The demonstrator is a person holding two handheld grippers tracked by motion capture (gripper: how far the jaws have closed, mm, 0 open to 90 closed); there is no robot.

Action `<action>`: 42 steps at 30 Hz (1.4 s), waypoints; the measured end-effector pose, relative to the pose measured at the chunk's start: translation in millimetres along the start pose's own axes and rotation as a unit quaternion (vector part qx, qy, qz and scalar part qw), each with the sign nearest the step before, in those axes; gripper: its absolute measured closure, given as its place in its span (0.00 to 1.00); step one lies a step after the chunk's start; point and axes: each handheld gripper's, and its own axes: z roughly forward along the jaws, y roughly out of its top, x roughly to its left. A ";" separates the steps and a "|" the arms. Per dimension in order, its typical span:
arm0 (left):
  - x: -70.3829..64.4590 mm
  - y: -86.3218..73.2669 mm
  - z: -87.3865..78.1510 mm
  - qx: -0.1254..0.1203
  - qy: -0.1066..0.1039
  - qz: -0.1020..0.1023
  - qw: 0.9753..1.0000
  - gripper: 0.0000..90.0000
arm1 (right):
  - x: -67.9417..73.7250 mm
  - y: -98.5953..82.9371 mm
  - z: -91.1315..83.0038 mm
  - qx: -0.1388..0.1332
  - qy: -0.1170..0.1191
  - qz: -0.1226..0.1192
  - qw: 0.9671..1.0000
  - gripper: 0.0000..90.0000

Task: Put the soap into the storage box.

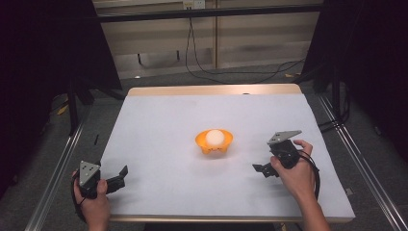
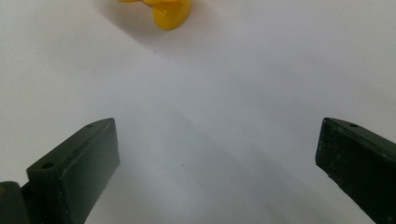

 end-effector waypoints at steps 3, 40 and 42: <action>-0.1 -0.2 0.1 -0.002 -0.003 -0.003 1.000 0.00 | -1.6 -9.5 -5.4 -0.016 -0.004 0.007 1.000 0.00; -0.4 -0.5 -0.9 -0.005 -0.004 0.003 1.000 0.00 | -31.0 -126.5 -92.2 -0.148 -0.076 0.098 0.981 0.00; -0.6 -0.5 -0.9 -0.006 -0.003 0.003 1.000 0.00 | -32.4 -133.2 -96.6 -0.155 -0.076 0.107 0.979 0.00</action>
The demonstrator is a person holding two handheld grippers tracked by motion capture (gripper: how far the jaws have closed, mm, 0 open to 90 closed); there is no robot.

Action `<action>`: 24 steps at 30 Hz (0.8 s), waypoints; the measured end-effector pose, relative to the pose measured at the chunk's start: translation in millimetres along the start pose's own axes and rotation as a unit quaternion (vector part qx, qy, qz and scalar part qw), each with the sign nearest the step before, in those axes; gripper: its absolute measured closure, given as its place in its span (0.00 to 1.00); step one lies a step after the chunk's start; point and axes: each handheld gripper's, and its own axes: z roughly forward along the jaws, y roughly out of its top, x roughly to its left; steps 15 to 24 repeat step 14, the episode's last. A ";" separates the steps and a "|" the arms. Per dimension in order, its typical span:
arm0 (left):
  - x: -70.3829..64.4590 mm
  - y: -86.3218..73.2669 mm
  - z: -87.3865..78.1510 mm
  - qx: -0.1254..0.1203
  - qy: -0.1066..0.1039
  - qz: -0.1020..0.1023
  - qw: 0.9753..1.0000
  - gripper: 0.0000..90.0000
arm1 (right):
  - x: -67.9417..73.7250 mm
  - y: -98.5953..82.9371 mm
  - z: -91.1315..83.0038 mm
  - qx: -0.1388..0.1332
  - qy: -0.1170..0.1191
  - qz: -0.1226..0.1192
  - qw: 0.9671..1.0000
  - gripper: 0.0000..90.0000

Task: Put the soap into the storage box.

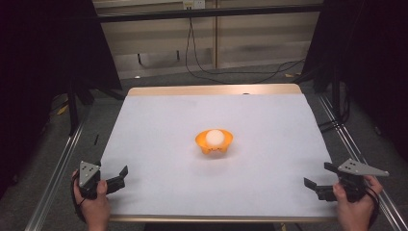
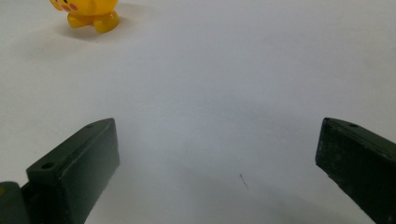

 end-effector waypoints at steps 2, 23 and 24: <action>0.1 0.0 0.0 0.000 -0.001 0.000 1.000 0.00 | -3.3 -4.3 -5.6 -0.008 -0.006 0.005 1.000 0.00; -0.5 0.0 0.3 0.000 -0.001 0.002 1.000 0.00 | -7.7 -12.8 -18.3 -0.021 -0.009 0.020 1.000 0.00; -0.5 0.0 0.3 0.000 -0.001 0.002 1.000 0.00 | -7.7 -12.8 -18.3 -0.021 -0.009 0.020 1.000 0.00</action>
